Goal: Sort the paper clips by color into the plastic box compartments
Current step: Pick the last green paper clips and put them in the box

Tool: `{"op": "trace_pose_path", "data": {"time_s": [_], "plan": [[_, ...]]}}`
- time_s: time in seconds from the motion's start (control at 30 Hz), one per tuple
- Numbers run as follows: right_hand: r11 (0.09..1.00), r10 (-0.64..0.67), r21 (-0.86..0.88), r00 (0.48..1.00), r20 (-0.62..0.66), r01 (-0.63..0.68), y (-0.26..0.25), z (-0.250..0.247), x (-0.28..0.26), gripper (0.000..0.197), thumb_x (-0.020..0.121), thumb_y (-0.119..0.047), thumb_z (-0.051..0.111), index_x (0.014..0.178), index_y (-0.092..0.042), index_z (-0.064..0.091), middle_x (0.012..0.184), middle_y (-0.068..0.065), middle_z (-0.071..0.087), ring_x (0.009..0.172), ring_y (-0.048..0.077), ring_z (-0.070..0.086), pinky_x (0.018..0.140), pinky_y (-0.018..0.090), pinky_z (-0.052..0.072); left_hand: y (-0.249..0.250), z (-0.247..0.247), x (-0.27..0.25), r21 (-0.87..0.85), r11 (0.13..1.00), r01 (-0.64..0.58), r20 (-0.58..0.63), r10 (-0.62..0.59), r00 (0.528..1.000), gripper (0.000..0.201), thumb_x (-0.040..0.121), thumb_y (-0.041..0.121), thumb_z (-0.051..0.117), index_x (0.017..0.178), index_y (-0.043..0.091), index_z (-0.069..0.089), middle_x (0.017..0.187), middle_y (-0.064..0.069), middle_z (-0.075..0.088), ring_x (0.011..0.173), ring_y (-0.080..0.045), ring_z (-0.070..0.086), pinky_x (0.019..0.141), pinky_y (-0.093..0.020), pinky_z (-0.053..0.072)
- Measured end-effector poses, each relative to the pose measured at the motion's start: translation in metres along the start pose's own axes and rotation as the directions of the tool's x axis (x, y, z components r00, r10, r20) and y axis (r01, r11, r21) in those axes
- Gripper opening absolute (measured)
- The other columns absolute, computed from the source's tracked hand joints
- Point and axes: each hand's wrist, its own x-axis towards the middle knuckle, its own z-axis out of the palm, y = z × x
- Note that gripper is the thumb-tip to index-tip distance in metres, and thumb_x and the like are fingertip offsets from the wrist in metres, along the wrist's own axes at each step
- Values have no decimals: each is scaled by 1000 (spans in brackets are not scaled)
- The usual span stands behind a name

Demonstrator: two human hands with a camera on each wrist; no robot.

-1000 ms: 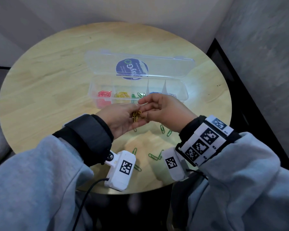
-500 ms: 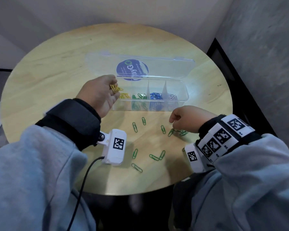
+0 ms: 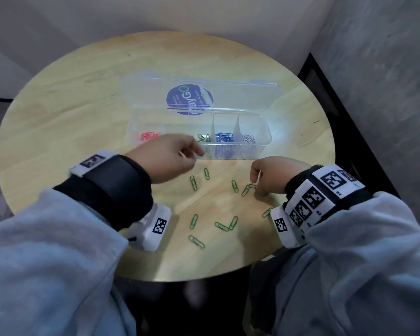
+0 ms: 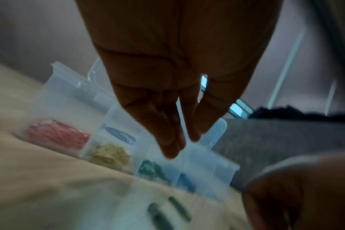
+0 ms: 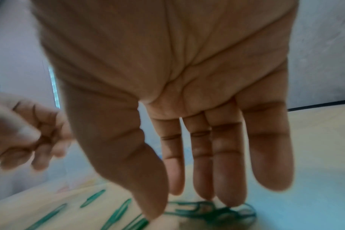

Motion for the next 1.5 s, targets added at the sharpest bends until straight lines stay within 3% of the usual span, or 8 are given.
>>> {"op": "trace_pose_path", "data": {"time_s": [0.13,0.63,0.87,1.03,1.17,1.3,1.4,1.5], "plan": [[1000,17,-7,1000,2,-17,3,6,3,27,75,-4,63,93,-20,51,83,-4,53,77,18,50,53,22,35,-7,15,-1,441,896,45,126,-111,986,41,84,10,48,115,33,59,106,11,52,98,-13,53,93,-32,47],[999,-34,-37,999,-5,33,-1,12,4,19,75,-7,63,93,-10,68,100,7,69,79,19,57,69,28,49,-4,31,5,621,782,58,108,-158,981,13,85,13,54,78,24,52,84,5,49,80,-17,48,50,-21,27],[996,-92,0,995,24,92,-4,14,5,8,77,-8,62,81,-16,61,85,2,63,74,18,55,66,27,47,1,28,-4,500,862,85,178,-198,964,15,76,14,58,65,23,52,71,8,56,65,-11,49,53,-23,36],[988,-152,-5,987,45,153,-4,12,3,7,82,-13,64,79,-16,59,85,1,60,79,18,54,73,29,46,6,12,-11,21,991,129,267,-130,955,20,79,2,58,69,18,52,58,5,60,60,-14,54,57,-23,42],[984,-176,38,984,39,174,-3,13,3,14,78,-13,66,69,-19,57,76,-2,61,71,15,54,66,26,46,3,7,-14,-309,903,298,342,-187,921,37,87,-8,39,93,20,61,47,6,54,53,-13,51,53,-20,41],[952,-229,214,973,28,218,-1,7,1,13,78,-9,66,71,-16,58,66,-6,59,61,10,53,61,22,45,4,9,-18,-341,854,394,384,-256,887,39,84,-9,28,78,9,62,60,-4,53,48,-12,50,49,-18,41],[842,-242,498,970,3,209,4,2,3,16,81,-2,65,77,-17,61,62,-6,61,58,9,59,67,22,53,6,16,-18,-138,910,392,308,-337,890,17,88,12,48,74,12,57,67,-1,51,58,-15,48,57,-23,41],[715,-241,680,970,26,160,11,-1,6,19,85,2,59,87,-15,67,58,-6,59,58,10,61,74,26,56,4,22,-26,469,867,168,240,-308,921,30,72,47,69,84,21,60,81,4,60,76,-16,56,72,-29,45]]}}
